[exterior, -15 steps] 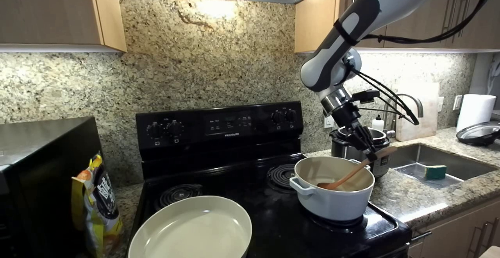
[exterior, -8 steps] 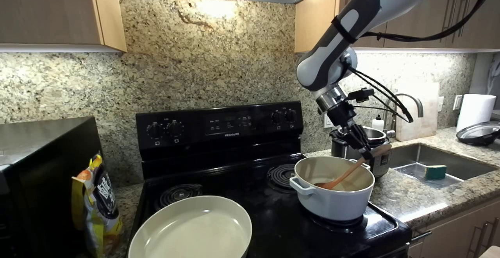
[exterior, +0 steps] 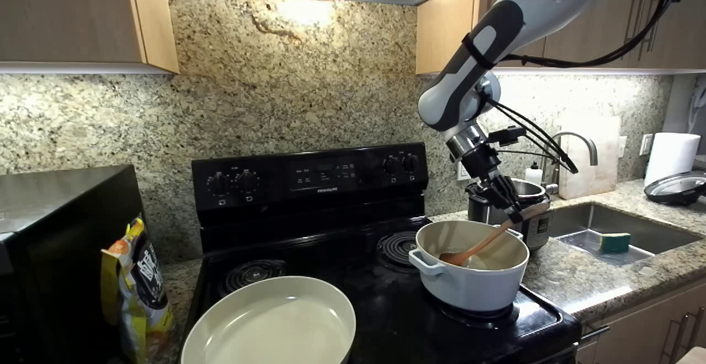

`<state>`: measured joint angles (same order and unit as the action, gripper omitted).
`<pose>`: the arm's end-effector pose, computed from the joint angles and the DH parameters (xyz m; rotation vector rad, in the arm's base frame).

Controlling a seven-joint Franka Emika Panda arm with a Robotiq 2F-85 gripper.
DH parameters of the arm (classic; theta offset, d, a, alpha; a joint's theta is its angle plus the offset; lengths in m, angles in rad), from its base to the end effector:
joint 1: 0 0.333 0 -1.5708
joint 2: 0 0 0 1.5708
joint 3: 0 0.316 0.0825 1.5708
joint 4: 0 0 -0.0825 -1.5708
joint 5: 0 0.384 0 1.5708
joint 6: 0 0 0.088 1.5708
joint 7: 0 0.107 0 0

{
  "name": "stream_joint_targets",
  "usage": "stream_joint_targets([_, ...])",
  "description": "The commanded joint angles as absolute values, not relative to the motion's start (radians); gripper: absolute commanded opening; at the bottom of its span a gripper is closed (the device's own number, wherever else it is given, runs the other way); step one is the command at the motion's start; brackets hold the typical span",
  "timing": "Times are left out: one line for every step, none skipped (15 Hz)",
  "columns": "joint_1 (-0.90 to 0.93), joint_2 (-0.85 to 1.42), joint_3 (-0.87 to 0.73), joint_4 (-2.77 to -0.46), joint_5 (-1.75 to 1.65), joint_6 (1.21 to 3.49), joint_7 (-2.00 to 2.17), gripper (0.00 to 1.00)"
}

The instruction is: Use the wooden spatula to stir the water in the pot.

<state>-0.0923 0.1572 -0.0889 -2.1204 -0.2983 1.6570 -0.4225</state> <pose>0.4756 -0.1165 0.3114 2.8280 0.5142 -1.0098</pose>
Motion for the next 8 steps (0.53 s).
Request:
stream_joint_targets([-0.104, 0.165, -0.091, -2.109, -0.3, 1.629, -0.399, 0.06])
stream_joint_targets([-0.104, 0.154, -0.092, -2.122, -0.305, 1.631, -0.404, 0.06])
stream_joint_targets([-0.102, 0.14, -0.093, -2.136, -0.314, 1.625, -0.398, 0.06])
stream_joint_targets([-0.101, 0.126, -0.094, -2.149, -0.321, 1.621, -0.391, 0.06])
stream_joint_targets([-0.101, 0.119, -0.094, -2.156, -0.323, 1.615, -0.385, 0.06])
stream_joint_targets([-0.101, 0.102, -0.095, -2.172, -0.323, 1.616, -0.378, 0.06])
stream_joint_targets([-0.101, 0.087, -0.095, -2.187, -0.325, 1.616, -0.371, 0.06])
stream_joint_targets([-0.1, 0.075, -0.096, -2.197, -0.327, 1.612, -0.365, 0.06])
